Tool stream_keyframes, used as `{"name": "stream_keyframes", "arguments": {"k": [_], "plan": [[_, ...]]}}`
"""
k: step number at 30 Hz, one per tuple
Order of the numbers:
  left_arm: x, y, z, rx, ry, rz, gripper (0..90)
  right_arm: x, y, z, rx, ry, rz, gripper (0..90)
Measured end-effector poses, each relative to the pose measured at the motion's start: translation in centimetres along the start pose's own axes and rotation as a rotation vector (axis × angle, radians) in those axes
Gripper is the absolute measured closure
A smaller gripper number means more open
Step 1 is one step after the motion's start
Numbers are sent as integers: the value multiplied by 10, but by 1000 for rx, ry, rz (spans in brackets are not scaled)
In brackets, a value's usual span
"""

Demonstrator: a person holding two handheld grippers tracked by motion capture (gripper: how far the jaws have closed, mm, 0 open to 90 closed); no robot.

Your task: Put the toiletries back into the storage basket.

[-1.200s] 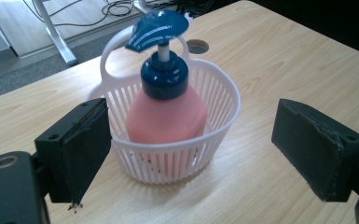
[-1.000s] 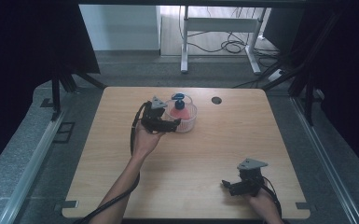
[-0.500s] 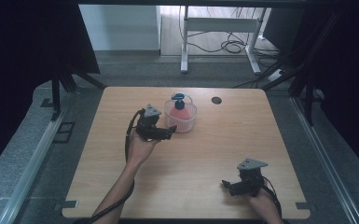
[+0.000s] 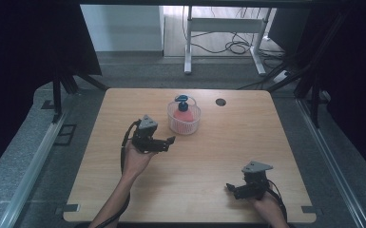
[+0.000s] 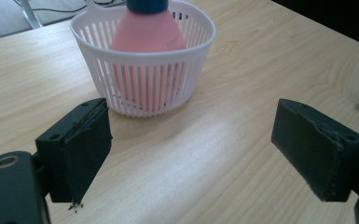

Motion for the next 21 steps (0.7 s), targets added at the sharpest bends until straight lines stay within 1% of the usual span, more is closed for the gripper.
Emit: {"name": "stream_keyframes", "arguments": {"k": [10, 12, 17, 21], "plan": [[-17, -13, 8, 7, -15, 4, 120, 0, 0, 0, 1, 0, -1, 0], [-19, -17, 9, 5, -24, 2, 120, 0, 0, 0, 2, 0, 0, 0], [-24, -27, 13, 0, -36, 2, 120, 0, 0, 0, 1, 0, 0, 0], [-28, -37, 15, -3, -38, -2, 120, 0, 0, 0, 2, 0, 0, 0]]}}
Point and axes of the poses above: each handheld gripper's, and its own axes: x roughly forward along the jaws, y roughly out of its top, z roughly to its right, the point moved 1 cm from there along x, roughly forward along the jaws, and after that the axes turned 6 degrees about x, right-handed, at the moved point
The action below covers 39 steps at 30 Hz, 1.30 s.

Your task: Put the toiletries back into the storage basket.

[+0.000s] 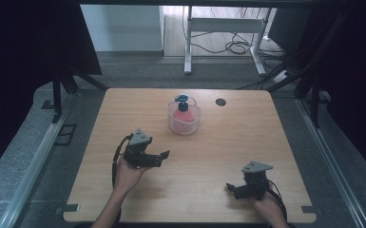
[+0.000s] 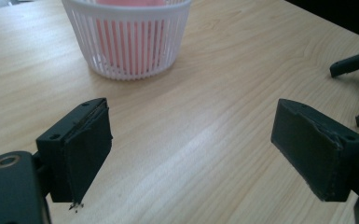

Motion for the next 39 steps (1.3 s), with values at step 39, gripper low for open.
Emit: {"name": "stream_keyframes", "arguments": {"k": [39], "plan": [[-15, -93, 20, -43, 36, -133, 121, 1, 1, 0, 2, -2, 1, 0]]}}
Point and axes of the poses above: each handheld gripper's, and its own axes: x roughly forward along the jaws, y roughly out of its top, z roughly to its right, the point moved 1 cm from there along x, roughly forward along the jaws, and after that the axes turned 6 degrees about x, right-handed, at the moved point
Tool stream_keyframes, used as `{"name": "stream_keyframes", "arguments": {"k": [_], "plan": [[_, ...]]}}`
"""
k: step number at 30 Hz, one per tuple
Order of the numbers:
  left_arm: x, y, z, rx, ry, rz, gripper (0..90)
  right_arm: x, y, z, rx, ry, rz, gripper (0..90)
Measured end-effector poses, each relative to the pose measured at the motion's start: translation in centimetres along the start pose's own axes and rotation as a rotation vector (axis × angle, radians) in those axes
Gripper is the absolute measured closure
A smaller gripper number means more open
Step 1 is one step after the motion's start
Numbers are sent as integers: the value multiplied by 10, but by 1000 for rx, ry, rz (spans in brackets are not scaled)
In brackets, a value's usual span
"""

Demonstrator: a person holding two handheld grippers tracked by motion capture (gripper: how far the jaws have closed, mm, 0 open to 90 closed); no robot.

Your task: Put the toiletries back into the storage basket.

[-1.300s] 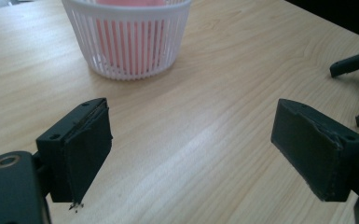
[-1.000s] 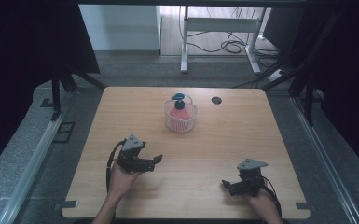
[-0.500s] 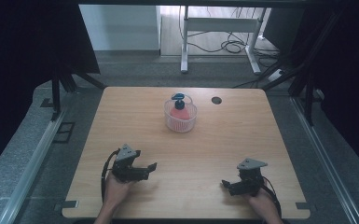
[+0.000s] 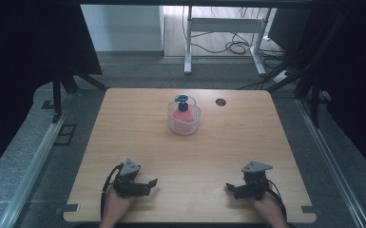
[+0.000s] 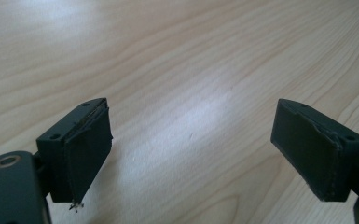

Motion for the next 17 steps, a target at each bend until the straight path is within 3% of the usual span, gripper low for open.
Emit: {"name": "stream_keyframes", "arguments": {"k": [8, 10, 17], "plan": [[4, -9, 9, 38, 56, -79, 120, 0, 0, 0, 0, 0, 0, 0], [5, -9, 11, 54, 70, -89, 118, 0, 0, 0, 0, 0, 0, 0], [6, -8, 11, 55, 72, -91, 114, 0, 0, 0, 0, 0, 0, 0]]}}
Point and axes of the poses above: each handheld gripper's, and its own axes: x roughly forward along the jaws, y roughly out of its top, z roughly to its right, the point moved 1 cm from there along x, roughly forward along the jaws, and after that the axes turned 6 degrees about x, right-handed, at the moved point
